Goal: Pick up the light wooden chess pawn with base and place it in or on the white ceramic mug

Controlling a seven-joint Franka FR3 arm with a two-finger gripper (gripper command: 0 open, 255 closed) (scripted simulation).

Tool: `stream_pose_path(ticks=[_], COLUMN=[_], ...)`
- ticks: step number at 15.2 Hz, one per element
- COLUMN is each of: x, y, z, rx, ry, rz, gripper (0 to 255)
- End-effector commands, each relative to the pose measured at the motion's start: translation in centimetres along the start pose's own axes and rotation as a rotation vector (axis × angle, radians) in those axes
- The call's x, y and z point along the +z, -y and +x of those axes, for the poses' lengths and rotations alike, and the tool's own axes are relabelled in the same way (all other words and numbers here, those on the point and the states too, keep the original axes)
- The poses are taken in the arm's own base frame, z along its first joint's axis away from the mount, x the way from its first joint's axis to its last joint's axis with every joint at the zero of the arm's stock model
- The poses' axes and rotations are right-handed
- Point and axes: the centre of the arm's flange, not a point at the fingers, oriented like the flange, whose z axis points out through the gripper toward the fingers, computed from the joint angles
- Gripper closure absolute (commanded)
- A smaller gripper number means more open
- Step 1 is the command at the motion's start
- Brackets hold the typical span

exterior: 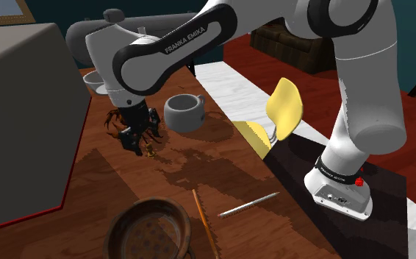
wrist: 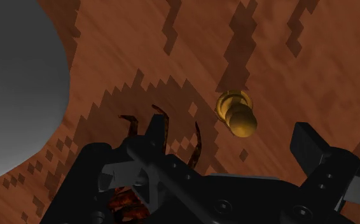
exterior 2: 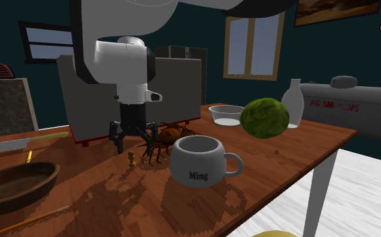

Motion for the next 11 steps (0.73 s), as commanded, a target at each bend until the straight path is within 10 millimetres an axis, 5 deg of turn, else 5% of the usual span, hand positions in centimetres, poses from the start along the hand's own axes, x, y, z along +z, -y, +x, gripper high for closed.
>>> stream_pose_path(ticks=[1,5,6,11], x=[0.09,0.09,0.09,0.09], y=[0.01,0.00,0.00,0.00], z=[0.00,0.00,0.00,0.00], rx=[0.000,0.000,0.000,0.000], ry=[0.000,0.000,0.000,0.000], rz=[0.000,0.000,0.000,0.000], gripper=[0,0,255,255])
